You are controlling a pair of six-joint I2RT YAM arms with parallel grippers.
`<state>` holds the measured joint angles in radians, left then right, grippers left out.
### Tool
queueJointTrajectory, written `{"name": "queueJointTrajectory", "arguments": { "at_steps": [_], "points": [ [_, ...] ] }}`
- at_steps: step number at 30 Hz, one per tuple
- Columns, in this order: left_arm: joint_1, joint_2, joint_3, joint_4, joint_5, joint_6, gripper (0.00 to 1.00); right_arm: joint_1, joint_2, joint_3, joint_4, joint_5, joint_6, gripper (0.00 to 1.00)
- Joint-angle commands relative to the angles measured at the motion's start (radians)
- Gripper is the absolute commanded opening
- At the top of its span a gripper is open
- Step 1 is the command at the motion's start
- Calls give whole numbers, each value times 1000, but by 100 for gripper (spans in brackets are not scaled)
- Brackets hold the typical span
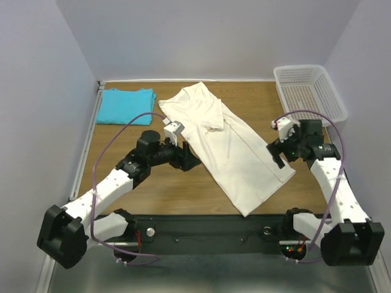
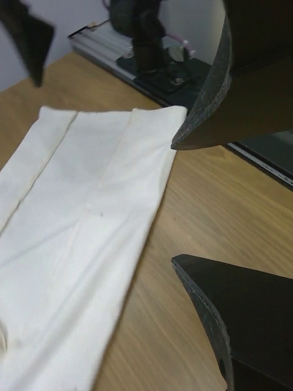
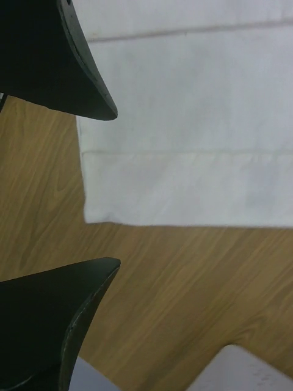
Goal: Fold and stack the t-shirts
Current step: Fold the tshirt
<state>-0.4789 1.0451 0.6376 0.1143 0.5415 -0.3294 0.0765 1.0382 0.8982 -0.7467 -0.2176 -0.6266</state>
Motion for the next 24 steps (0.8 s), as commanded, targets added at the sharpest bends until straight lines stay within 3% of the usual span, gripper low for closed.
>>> {"name": "queueJointTrajectory", "arguments": {
  "at_steps": [1, 5, 6, 10, 13, 17, 24],
  "points": [
    [-202, -42, 20, 100, -101, 144, 80, -222, 39, -38, 67, -117, 5, 100],
    [-406, -17, 19, 162, -222, 216, 81, -403, 124, -19, 49, -187, -10, 99],
    [-493, 19, 28, 165, -280, 239, 81, -423, 159, -3, 40, -218, -2, 98],
    [-669, 148, 109, 171, -424, 276, 81, -475, 201, 24, 26, -258, 13, 97],
    [-778, 254, 146, 186, -501, 312, 80, -486, 207, 41, -28, -284, -62, 97],
    [-878, 407, 183, 193, -580, 386, 80, -494, 247, 56, -117, -264, -174, 96],
    [-968, 552, 244, 208, -661, 446, 77, -526, 284, 62, -158, -281, -183, 94]
  ]
}}
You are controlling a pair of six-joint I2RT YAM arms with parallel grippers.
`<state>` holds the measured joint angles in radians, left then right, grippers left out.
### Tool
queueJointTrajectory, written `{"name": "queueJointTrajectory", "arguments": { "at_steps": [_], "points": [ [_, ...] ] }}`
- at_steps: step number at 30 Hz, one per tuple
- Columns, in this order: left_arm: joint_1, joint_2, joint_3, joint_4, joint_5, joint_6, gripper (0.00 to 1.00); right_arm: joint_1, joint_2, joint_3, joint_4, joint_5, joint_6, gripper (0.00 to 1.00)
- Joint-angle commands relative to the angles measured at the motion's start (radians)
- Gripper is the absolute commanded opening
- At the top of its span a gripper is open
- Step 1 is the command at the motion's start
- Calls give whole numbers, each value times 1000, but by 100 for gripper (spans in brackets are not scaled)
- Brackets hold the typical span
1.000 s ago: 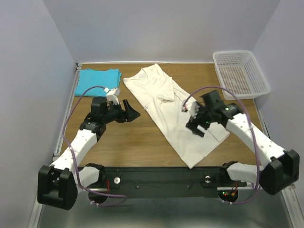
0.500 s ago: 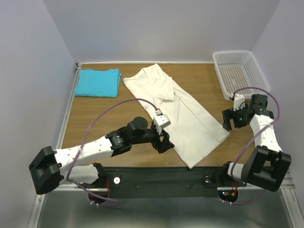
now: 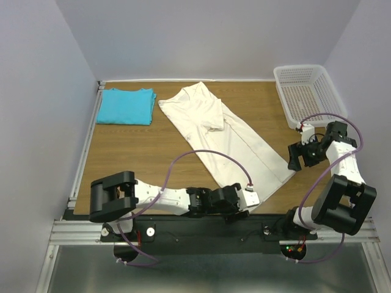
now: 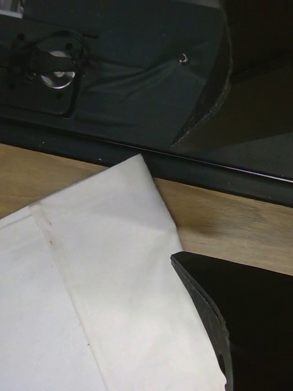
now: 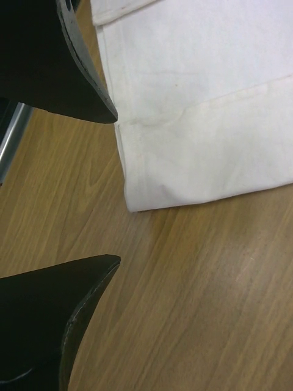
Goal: Fold and stack the t-shirts
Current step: Fold the tshirt
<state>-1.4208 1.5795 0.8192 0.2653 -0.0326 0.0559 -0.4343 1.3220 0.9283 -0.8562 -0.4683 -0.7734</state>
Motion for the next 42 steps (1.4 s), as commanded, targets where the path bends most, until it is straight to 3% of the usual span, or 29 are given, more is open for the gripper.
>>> {"name": "queueJointTrajectory", "arguments": {
  "at_steps": [1, 18, 25, 30, 36, 37, 40, 42],
  "points": [
    [-36, 42, 67, 58, -104, 64, 76, -17, 3, 29, -50, -36, -35, 94],
    [-110, 181, 69, 152, -110, 219, 75, -18, 36, 26, -56, -86, -27, 92],
    [-113, 224, 98, 183, -178, 243, 74, -18, 31, 21, -64, -92, -36, 92],
    [-113, 244, 97, 202, -182, 249, 69, -20, 25, 18, -69, -101, -40, 92],
    [-113, 263, 106, 196, -165, 245, 47, -20, 17, 15, -78, -104, -44, 92],
    [-113, 266, 106, 196, -165, 245, 47, -20, 17, 14, -79, -104, -46, 92],
    [-113, 264, 109, 190, -153, 237, 28, -20, 20, 9, -83, -95, -53, 92],
    [-113, 248, 104, 187, -147, 223, 25, -20, 22, 4, -84, -76, -63, 92]
  ]
}}
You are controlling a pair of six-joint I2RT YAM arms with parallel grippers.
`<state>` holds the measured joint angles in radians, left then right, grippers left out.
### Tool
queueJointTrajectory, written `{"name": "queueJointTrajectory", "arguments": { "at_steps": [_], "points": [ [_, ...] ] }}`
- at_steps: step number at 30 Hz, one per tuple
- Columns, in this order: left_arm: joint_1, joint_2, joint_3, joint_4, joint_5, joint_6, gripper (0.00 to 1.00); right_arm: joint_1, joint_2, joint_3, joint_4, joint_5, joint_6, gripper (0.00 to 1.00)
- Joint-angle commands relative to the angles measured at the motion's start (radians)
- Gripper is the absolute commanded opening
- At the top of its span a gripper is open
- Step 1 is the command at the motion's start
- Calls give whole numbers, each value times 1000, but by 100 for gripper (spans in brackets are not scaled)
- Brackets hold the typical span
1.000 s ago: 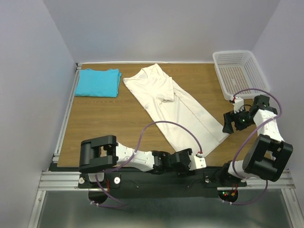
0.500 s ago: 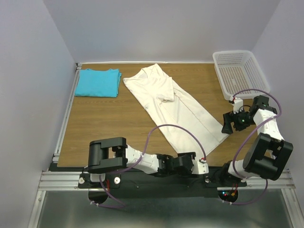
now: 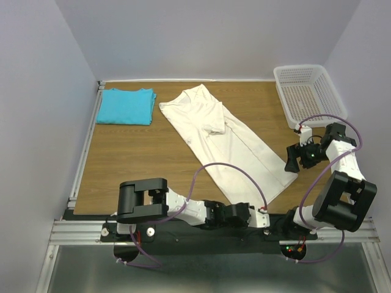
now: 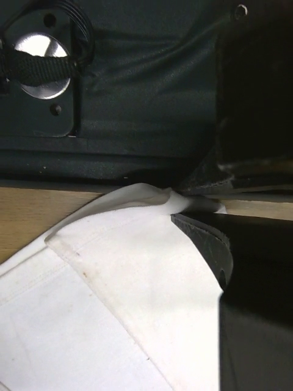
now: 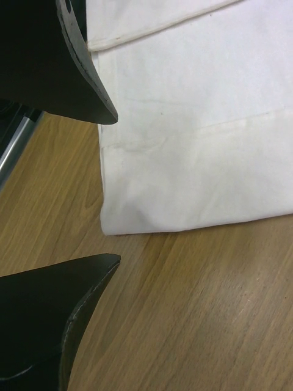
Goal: Fold and stack the t-shirts
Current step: Fold the tshirt
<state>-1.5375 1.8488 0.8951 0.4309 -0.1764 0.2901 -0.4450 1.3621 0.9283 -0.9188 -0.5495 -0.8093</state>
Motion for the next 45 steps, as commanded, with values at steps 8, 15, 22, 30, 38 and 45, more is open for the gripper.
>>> {"name": "queueJointTrajectory", "arguments": {
  "at_steps": [8, 15, 22, 30, 38, 45],
  "points": [
    [4, -79, 11, 26, 31, -42, 2, -11, 17, 10, -22, 63, -47, 92],
    [19, -100, 8, 19, 61, -97, 0, -12, 41, 9, -29, 102, -59, 91],
    [40, -115, 10, 11, 107, -140, 0, -15, 97, 35, -37, 160, -44, 91],
    [71, -117, 15, 5, 169, -157, 0, -34, 202, 107, -32, 171, 2, 90],
    [83, -103, 25, 8, 172, -151, 0, -34, 308, 116, -35, 123, 41, 82],
    [91, -96, 31, 17, 207, -163, 0, -34, 341, 80, -34, 94, 44, 76]
  ]
}}
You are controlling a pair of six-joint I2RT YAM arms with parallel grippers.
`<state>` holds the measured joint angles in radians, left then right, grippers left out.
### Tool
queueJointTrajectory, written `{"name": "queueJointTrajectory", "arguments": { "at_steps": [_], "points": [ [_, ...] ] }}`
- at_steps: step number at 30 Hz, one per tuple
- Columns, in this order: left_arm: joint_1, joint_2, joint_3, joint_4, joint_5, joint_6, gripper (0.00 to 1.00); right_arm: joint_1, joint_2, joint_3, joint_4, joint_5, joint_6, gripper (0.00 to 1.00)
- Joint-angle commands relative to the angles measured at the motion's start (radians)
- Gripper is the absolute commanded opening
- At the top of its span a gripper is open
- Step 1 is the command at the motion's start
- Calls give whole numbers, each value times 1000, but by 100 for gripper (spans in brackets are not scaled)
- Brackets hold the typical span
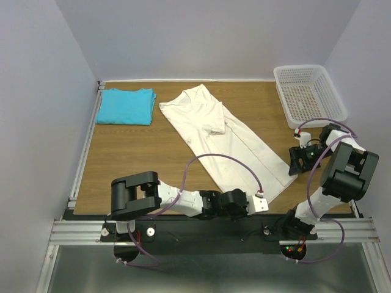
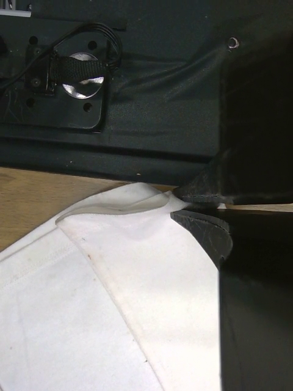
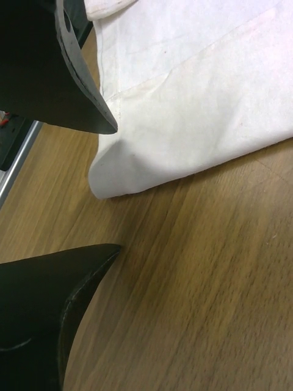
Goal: Fold and stack the t-shirts
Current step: Fold the tshirt
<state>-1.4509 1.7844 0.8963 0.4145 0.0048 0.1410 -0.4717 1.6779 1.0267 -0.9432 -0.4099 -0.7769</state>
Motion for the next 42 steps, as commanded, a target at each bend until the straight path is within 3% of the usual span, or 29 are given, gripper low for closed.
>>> {"name": "queueJointTrajectory", "arguments": {
  "at_steps": [1, 13, 16, 19, 21, 31, 42],
  "points": [
    [4, -29, 32, 33, 26, -14, 0, -7, 38, -22, -11, -52, 13, 70],
    [14, -23, 36, 33, 29, -75, 0, -7, 11, -63, -72, -98, -36, 42],
    [18, -25, 38, 35, 32, -90, 0, -7, 16, -60, -85, -112, -45, 29],
    [29, -39, 33, 35, 44, -113, 0, -7, -10, -39, -100, -145, -48, 5],
    [40, -55, 29, 35, 49, -127, 0, -7, -39, -8, -117, -170, -41, 1],
    [132, -216, -48, 72, 149, -202, 0, -5, -75, 210, -319, -335, -48, 1],
    [297, -275, -79, 119, 336, -274, 0, 62, 35, 384, -368, -466, 8, 1]
  ]
}}
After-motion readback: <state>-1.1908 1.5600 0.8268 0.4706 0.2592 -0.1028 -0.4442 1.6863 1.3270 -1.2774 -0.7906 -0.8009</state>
